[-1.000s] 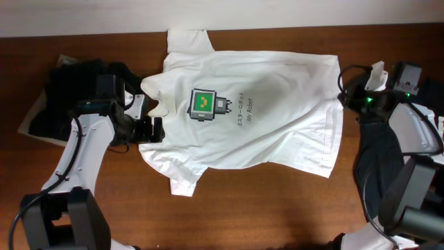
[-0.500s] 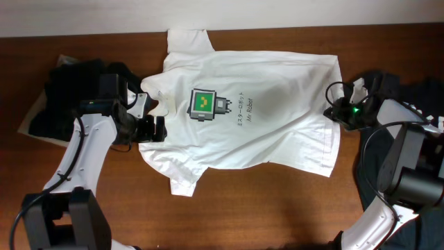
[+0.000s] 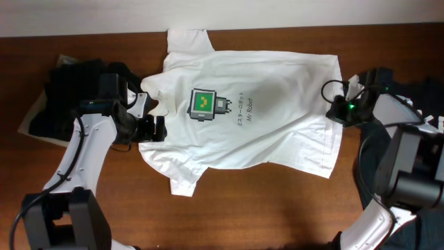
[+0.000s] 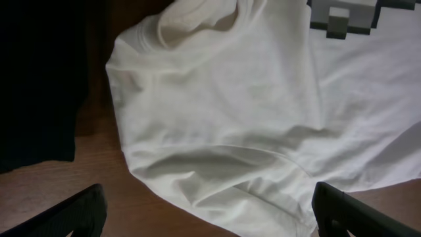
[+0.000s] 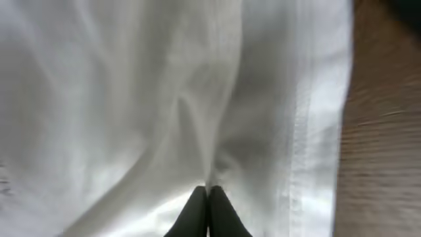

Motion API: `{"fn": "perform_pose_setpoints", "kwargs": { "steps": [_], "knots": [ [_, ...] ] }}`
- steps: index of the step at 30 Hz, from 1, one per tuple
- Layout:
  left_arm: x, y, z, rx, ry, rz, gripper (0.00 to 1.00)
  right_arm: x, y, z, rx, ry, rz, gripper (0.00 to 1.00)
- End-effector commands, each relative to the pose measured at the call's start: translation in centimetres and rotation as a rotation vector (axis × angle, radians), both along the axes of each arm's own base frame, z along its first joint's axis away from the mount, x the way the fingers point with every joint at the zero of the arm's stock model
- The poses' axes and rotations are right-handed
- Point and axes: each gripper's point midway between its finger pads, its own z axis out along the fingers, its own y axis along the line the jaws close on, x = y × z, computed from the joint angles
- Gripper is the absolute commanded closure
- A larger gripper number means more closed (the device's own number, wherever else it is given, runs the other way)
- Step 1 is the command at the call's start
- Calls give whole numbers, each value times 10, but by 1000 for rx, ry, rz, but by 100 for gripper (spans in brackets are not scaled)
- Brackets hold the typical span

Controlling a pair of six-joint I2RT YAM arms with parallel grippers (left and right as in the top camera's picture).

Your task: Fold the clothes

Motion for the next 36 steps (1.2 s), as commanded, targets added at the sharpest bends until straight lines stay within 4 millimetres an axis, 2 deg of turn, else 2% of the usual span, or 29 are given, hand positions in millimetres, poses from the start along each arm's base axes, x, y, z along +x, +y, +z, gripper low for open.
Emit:
{"fn": "perform_pose_setpoints", "kwargs": {
  "steps": [1, 3, 4, 5, 7, 9, 12, 13, 14, 15, 16, 19, 21, 23, 25, 27, 29, 31, 33, 34, 36],
  "knots": [
    [1, -2, -2, -11, 0, -6, 1, 12, 2, 72, -3, -174, 14, 96],
    [1, -2, -2, -11, 0, -6, 1, 10, 3, 113, -30, -263, 17, 96],
    [1, -2, -2, -11, 0, -6, 1, 6, -3, 125, -76, -278, -2, 96],
    [1, -2, -2, -11, -1, -6, 1, -2, -14, 127, -141, -249, -42, 96],
    [1, -2, -2, -11, -1, -6, 1, -19, -41, 107, -261, -118, -159, 96],
    [1, -2, -2, -10, -1, -7, 1, -23, -53, 92, -313, -61, -181, 96],
    [1, -2, -2, -9, -2, -13, 1, -20, -60, 54, -322, 21, -195, 96],
    [1, -2, -2, -9, -2, -13, 1, -22, -66, 37, -309, 64, -226, 81],
    [1, -2, -2, -9, -2, -13, 1, -25, -73, 31, -296, 83, -264, 55],
    [1, -2, -2, -9, -2, -13, 1, -30, -80, 31, -270, 93, -309, 55],
    [1, -2, -2, -9, -2, -13, 1, -35, -80, 36, -196, 89, -321, 55],
    [0, -2, -2, -9, 2, -13, 1, -68, -53, 41, 20, 191, -307, 53],
    [-3, -2, -5, -10, 17, -12, 1, -104, -29, 33, 54, 355, -258, 53],
    [-11, -4, -13, -21, 45, -14, 1, -118, -17, 26, 66, 413, -236, 53],
    [-26, -9, -26, -45, 91, -18, 1, -141, -7, 8, 89, 485, -236, 53],
    [-38, -11, -41, -58, 118, -19, 1, -149, -3, -10, 90, 485, -237, 53],
    [-41, -22, -48, -126, 110, -31, 1, -150, -3, -21, 87, 474, -254, 54],
    [-42, -23, -51, -133, 108, -33, 1, -143, -6, -32, 73, 421, -266, 68],
    [-43, -24, -51, -134, 111, -32, 2, -143, -6, -34, 72, 416, -268, 88],
    [-45, -26, -51, -151, 119, -35, 2, -148, -3, -33, 80, 439, -267, 96],
    [-50, -41, -45, -243, 139, -47, 2, -170, 7, -25, 109, 531, -262, 96]
  ]
}}
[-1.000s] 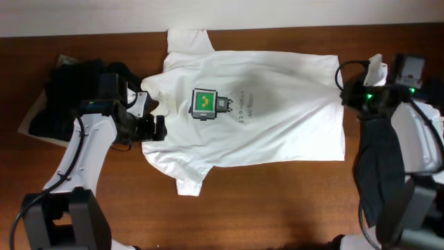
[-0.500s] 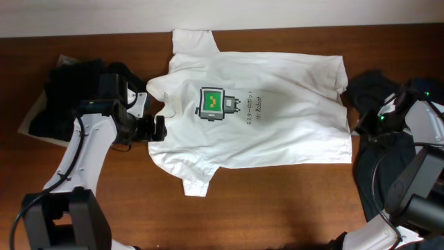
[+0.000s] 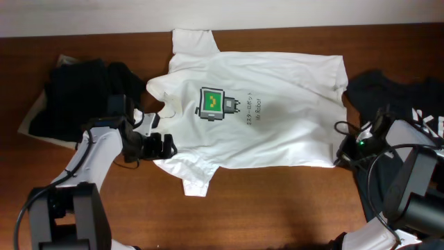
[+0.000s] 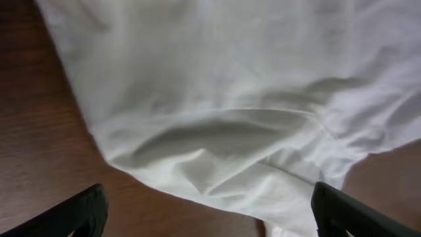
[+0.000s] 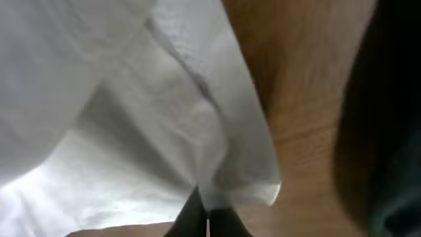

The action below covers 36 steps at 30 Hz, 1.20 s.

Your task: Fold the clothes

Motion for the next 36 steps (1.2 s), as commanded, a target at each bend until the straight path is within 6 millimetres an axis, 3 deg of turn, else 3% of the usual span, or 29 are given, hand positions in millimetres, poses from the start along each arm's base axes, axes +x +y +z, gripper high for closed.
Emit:
{"fn": "perform_pose_setpoints", "kwargs": {
  "steps": [1, 4, 7, 9, 12, 13, 14, 15, 17, 19, 20, 23, 27, 28, 29, 30, 32, 34, 36],
  "knots": [
    [-14, -17, 0, -100, 55, -18, 2, -31, 14, 15, 42, 109, 7, 96],
    [-38, -17, -16, -101, 123, -14, 6, -41, 14, 34, 14, 109, 12, 96],
    [-38, -17, -36, -103, 90, 31, 39, -33, 10, 35, -4, 70, 11, 96],
    [-48, -16, -43, -101, 119, 44, 39, -28, 8, 34, -14, 46, 11, 96],
    [-42, -7, -52, -45, 84, 72, 43, -23, 6, 33, -24, 26, 10, 96],
    [-40, -5, -53, -32, 77, 74, 64, -21, 5, 33, -27, 19, 10, 96],
    [-42, -4, -53, -28, 87, 77, 100, -20, 4, 33, -30, 12, 10, 96],
    [-44, -1, -54, -20, 97, 91, 100, -18, 3, 32, -34, 5, 9, 96],
    [-47, 27, -56, 42, 143, 212, 100, -17, 1, 32, -46, 4, 10, 96],
    [-50, 70, -45, 99, 190, 340, 100, -26, -7, 30, -98, 46, 19, 96],
    [-50, 83, -40, 113, 193, 377, 100, -31, -9, 30, -108, 67, 22, 96],
    [-43, 112, -1, 114, 143, 447, 100, -48, -5, 32, -98, 142, 31, 96],
    [-68, 103, 30, 112, 169, 432, 98, -88, -19, 39, -203, 334, 41, 96],
    [-71, 102, 31, 111, 176, 428, 90, -85, -20, 38, -205, 320, 36, 96],
    [-70, 102, 31, 111, 174, 428, 67, -81, -22, 37, -212, 304, 33, 52],
    [-66, 104, 31, 114, 157, 430, 54, -76, -22, 37, -211, 285, 26, 33],
    [-53, 107, 33, 113, 99, 433, 46, -55, -19, 38, -176, 202, 3, 32],
    [-25, 89, 42, -5, -20, 372, 46, -34, -16, 42, -144, 115, 5, 33],
    [2, 60, 53, -69, -153, 225, 53, 5, -2, 52, -33, -93, 88, 39]
  ]
}}
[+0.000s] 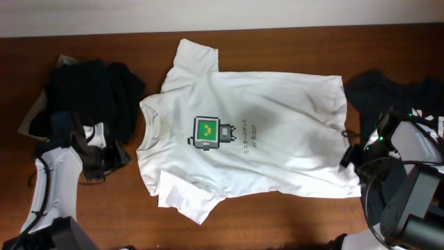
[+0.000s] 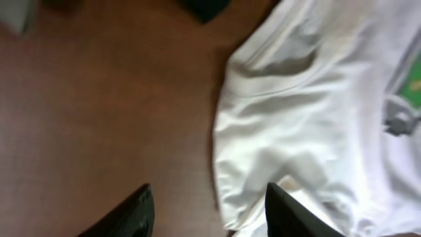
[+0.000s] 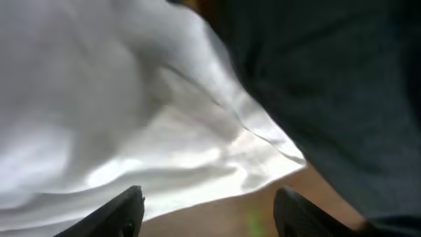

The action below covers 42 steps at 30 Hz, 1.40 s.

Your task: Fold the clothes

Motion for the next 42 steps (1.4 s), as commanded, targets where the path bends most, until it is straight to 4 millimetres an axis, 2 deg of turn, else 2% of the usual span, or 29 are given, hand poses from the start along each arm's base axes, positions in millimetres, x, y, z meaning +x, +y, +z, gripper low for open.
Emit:
{"fn": "perform_pose_setpoints", "kwargs": {
  "steps": [1, 2, 3, 5, 7, 9, 11, 12, 14, 15, 16, 17, 18, 19, 20, 21, 23, 25, 26, 28, 32, 33, 36, 37, 38, 40, 42],
  "knots": [
    [40, -49, 23, -60, -218, -244, 54, 61, 26, 26, 191, -320, 115, 42],
    [50, -66, 22, -40, -256, -325, 57, 76, 30, 31, 225, -396, 117, 44],
    [52, -88, 6, 9, -221, -412, 66, 86, 37, 37, 273, -453, 117, 47],
    [41, -96, -28, 74, -92, -468, 82, 82, 42, 39, 304, -445, 128, 48],
    [45, -93, -63, 98, -28, -474, 96, 74, 46, 39, 321, -418, 141, 48],
    [61, -80, -93, 164, -22, -457, 100, 69, 48, 39, 331, -399, 136, 48],
    [77, -73, -97, 223, -70, -443, 100, 69, 48, 39, 332, -397, 136, 48],
    [95, -67, -94, 265, -134, -421, 100, 69, 48, 39, 331, -398, 136, 48],
    [117, -59, -82, 309, -194, -369, 99, 68, 48, 38, 331, -391, 134, 48],
    [129, -58, -66, 313, -208, -365, 99, 68, 48, 38, 330, -390, 134, 47],
    [140, -58, -38, 310, -199, -367, 86, 66, 44, 35, 301, -374, 130, 46],
    [144, -58, -15, 308, -187, -368, 80, 66, 39, 33, 272, -367, 134, 46],
    [145, -58, 6, 306, -176, -370, 77, 73, 34, 32, 246, -395, 143, 53],
    [147, -58, 21, 307, -179, -369, 76, 87, 28, 33, 219, -456, 152, 78],
    [147, -60, 36, 297, -192, -371, 75, 105, 20, 36, 186, -512, 98, 92],
    [147, -68, 43, 254, -212, -381, 73, 127, 11, 41, 148, -594, 66, 93],
    [140, -80, 44, 187, -205, -402, 72, 167, 9, 52, 116, -739, 52, 93],
    [137, -80, 43, 188, -196, -411, 72, 198, 7, 56, 50, -823, 85, 87],
    [137, -80, 43, 189, -197, -414, 72, 207, -1, 54, -2, -827, 84, 71],
    [138, -80, 43, 192, -199, -421, 71, 232, -12, 46, -30, -867, 89, 49],
    [138, -80, 43, 192, -201, -421, 67, 267, -23, 20, -33, -907, 78, 46],
    [138, -80, 43, 192, -201, -421, 66, 276, -26, 7, -25, -892, 66, 43],
    [138, -80, 43, 192, -201, -421, 65, 287, -30, -10, -10, -873, 49, 44],
    [138, -80, 43, 192, -201, -421, 65, 286, -29, -10, -9, -872, 50, 50],
    [138, -80, 43, 192, -201, -421, 65, 282, -23, -13, 22, -853, 54, 52],
    [138, -80, 43, 192, -201, -421, 64, 262, -14, -27, 67, -749, 38, 56],
    [138, -80, 43, 192, -201, -421, 64, 251, -11, -33, 79, -694, 28, 60]
  ]
}}
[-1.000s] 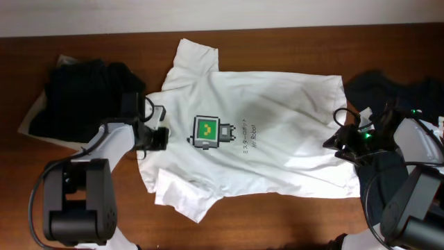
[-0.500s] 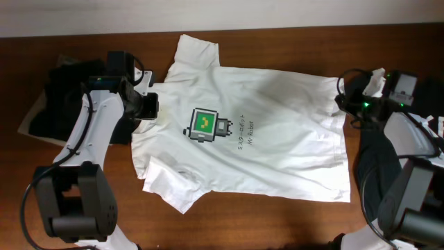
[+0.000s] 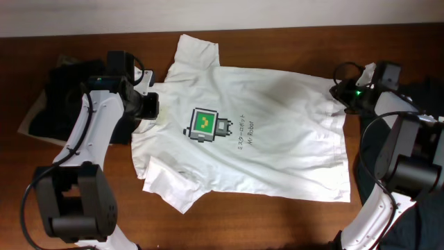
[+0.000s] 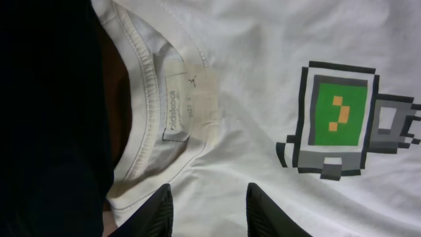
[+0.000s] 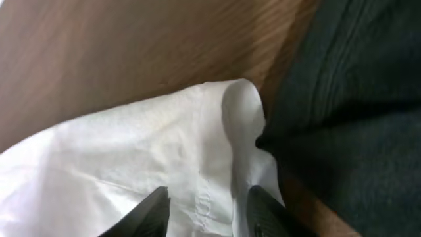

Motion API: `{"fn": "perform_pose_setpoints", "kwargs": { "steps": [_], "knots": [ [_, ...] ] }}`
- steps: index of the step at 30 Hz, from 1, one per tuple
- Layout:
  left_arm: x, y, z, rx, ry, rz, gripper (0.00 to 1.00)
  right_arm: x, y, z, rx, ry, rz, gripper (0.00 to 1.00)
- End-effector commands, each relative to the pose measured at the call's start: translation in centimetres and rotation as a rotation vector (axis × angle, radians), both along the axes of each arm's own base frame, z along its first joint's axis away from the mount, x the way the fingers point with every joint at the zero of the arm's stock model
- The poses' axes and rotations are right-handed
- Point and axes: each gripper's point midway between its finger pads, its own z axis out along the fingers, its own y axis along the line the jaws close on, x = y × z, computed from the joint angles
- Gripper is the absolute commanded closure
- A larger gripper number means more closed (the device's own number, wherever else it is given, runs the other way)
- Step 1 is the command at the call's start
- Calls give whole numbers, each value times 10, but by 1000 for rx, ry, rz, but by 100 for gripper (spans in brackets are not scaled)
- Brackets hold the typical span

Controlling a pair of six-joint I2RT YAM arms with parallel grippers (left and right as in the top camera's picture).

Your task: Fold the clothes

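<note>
A white T-shirt (image 3: 263, 149) with a pixel-robot print (image 3: 205, 125) lies spread face up, collar to the left and hem to the right. My left gripper (image 3: 149, 105) is at the collar. In the left wrist view it (image 4: 209, 214) stands open over the cloth just below the collar and its label (image 4: 177, 108), with the print (image 4: 339, 115) to its right. My right gripper (image 3: 340, 90) is at the far hem corner. In the right wrist view it (image 5: 205, 210) is open above the curled white hem corner (image 5: 237, 112), nothing between the fingers.
A pile of black clothes (image 3: 76, 87) lies left of the collar, beside my left arm. Another dark garment (image 3: 416, 94) lies at the right, touching the hem corner (image 5: 355, 99). The near sleeve (image 3: 170, 187) is rumpled. The wall edge runs along the back.
My left gripper has moved from the bare table at the near left to the collar. My right gripper has moved from the near hem corner to the far one. Both are still open.
First my right gripper was shut on the hem at the right and the left was open beside the shoulder. Then the right held the near hem corner and the shirt lay shifted. Then both were open, the shirt flatter. Now they are at collar and far hem corner.
</note>
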Motion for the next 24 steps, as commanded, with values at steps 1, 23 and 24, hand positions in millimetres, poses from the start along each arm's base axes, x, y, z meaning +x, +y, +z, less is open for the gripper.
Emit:
{"fn": "perform_pose_setpoints", "kwargs": {
  "steps": [1, 23, 24],
  "knots": [
    [3, -1, 16, -12, -41, -10, 64, -18, 8, -15, 28, 89, -3, 61],
    [3, -1, 16, -7, -44, -24, 61, -33, 19, 3, -66, 243, 126, 60],
    [3, -1, 16, -7, -44, -24, 61, -32, 23, -1, -68, 243, 136, 60]
  ]
}}
